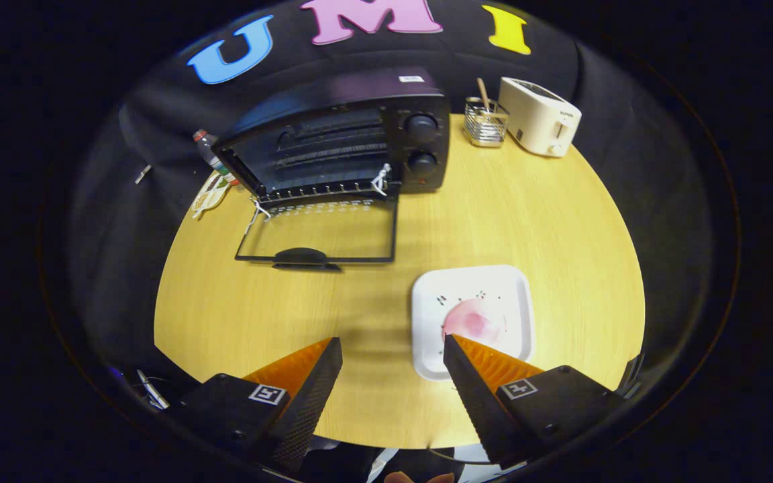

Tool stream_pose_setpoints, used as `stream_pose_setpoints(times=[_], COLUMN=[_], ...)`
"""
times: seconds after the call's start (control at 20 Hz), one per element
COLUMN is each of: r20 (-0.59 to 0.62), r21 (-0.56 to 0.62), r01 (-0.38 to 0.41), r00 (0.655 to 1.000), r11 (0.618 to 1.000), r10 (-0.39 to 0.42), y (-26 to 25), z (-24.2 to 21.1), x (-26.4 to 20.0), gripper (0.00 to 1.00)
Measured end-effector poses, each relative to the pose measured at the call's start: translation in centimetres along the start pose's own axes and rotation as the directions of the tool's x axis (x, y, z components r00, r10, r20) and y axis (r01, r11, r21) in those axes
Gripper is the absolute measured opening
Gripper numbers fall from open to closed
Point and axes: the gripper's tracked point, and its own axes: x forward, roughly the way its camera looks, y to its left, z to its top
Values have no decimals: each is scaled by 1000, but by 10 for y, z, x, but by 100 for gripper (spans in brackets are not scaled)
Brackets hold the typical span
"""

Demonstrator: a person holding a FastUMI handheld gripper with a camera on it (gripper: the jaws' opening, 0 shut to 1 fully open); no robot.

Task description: Open the toaster oven, put the food inside, and close the toaster oven door.

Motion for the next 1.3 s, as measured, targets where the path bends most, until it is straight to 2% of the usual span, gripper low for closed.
stream_pose_setpoints(times=[0.15,0.4,0.65,0.7,0.75,0.8,0.9,1.0,1.05,1.1,1.2,1.3], r20=[-64,-182,-253,-259,-269,-278,-297,-357,-371,-387,-372,-335], r21=[-23,-31,25,25,14,-6,-41,-56,-22,-17,11,53], r01=[31,25,-16,-15,-21,-25,-22,-3,-11,-33,-86,-140], r00=[997,983,967,966,963,960,955,934,929,922,924,930], r11=[999,999,1000,1000,1000,1000,999,998,1000,999,996,989], r10=[-32,-30,22,21,23,23,8,-17,2,24,84,150], y=[-54,-116,-135,-138,-137,-138,-140,-150,-151,-152,-153,-153], z=[5,3,-2,-2,-4,-7,-12,-24,-20,-23,-25,-18], x=[2,26,64,73,79,83,93,97,91,105,100,95], gripper=[99,99,97,89,76,75,63,40,20,15,7,6])
